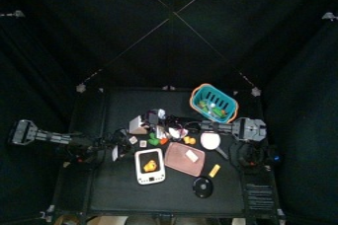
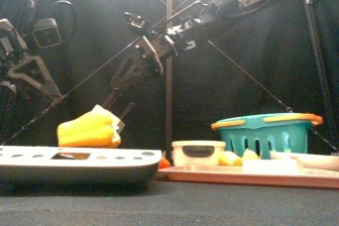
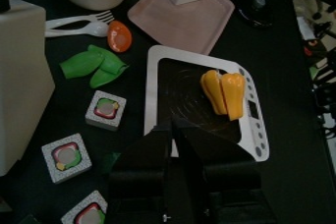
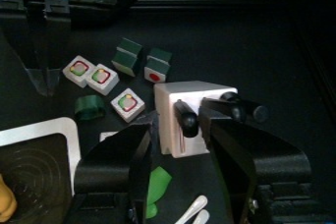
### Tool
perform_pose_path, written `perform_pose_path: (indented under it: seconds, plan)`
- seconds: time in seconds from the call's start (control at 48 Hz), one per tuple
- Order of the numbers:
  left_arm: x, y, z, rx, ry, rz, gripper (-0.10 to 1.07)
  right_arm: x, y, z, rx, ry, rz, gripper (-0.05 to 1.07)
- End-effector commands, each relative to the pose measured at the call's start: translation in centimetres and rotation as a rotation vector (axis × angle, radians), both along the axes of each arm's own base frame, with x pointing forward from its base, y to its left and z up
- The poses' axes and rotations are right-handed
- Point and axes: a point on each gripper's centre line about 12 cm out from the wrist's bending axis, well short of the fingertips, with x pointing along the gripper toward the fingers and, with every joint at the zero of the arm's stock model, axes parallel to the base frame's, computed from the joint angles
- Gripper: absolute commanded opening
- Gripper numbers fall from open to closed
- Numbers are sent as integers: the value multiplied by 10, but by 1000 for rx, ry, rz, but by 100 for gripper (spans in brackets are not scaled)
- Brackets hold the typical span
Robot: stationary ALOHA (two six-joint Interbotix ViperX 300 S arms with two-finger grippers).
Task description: Grab cleaver
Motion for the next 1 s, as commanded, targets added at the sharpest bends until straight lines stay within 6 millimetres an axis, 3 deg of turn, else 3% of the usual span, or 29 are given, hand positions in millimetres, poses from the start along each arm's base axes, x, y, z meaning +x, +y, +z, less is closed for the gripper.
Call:
perform_pose_path:
  seconds: [0.0,0.396,0.667,0.979]
  plan:
    - [4,1,5,3,-20,3,52,1,-4,21,-11,-49,-8,77]
    - [3,1,4,3,-16,3,52,9,-5,11,2,-33,-8,76]
    - [3,1,4,3,-16,3,52,9,-7,12,6,-32,-11,63]
    - [2,1,3,2,-15,4,52,8,-9,13,2,-33,-14,58]
